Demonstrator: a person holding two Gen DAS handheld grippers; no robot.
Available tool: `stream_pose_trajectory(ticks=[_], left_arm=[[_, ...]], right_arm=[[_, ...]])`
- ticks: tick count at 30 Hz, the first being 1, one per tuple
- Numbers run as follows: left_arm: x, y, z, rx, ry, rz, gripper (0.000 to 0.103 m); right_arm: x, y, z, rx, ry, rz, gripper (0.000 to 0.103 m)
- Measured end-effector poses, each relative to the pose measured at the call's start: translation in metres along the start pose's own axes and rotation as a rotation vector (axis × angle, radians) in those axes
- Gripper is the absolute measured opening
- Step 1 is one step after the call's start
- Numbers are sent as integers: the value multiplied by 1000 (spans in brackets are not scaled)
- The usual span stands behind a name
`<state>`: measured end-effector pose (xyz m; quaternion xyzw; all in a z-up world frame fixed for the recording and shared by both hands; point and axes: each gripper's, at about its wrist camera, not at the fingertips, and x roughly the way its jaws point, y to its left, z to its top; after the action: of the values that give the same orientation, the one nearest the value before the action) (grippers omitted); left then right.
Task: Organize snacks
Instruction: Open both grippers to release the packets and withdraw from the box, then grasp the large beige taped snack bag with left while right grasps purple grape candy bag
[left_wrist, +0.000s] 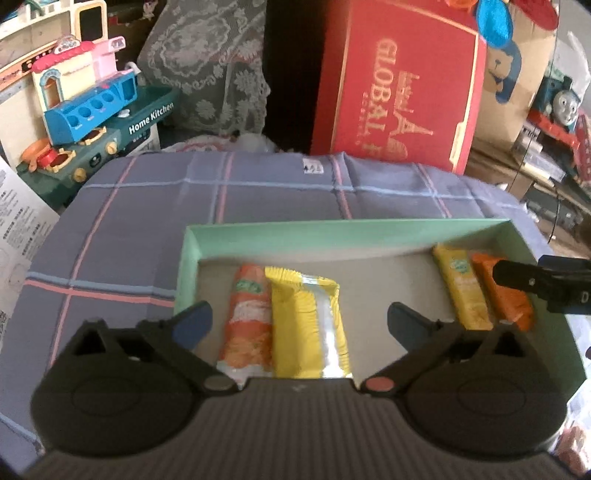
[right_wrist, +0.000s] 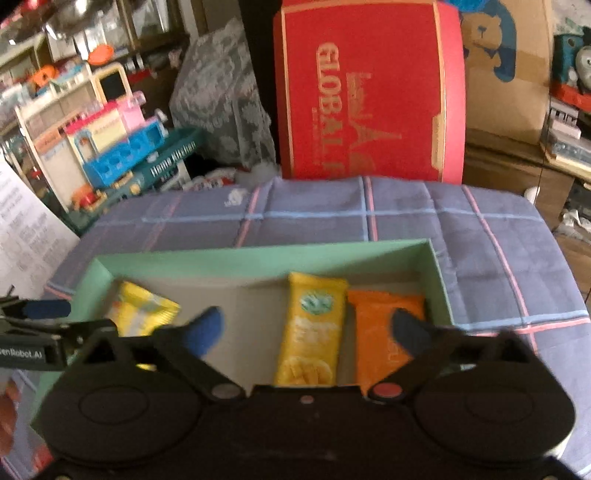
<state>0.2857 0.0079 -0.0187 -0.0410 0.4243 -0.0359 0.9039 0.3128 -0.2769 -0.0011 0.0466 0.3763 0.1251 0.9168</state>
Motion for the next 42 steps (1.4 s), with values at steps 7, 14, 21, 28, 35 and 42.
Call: stream_pose_trajectory(ticks=[7,14,21,28,35,42], left_arm=[[-26,-3,-14,-47,22,-27,103],[-61,-14,-46,-62,30,-43,103],[-86,-24,-82,-37,58,-71,103],[-108,-31,-117,17,67,-66,103],[-124,-37,-147,59,80,-60,103],[-127,-36,-177,93,110,-39,103]], right_arm=[[-28,-3,-4,26,18,20,103],[-70,-3,-28,42,28,25,103],[-104,-2,-57,67,61,19,103],[-133,-3,-90,134,67,-7,103],[-161,10,-124,33,-1,-84,103],[-175,13,-147,41,-29,-56,103]])
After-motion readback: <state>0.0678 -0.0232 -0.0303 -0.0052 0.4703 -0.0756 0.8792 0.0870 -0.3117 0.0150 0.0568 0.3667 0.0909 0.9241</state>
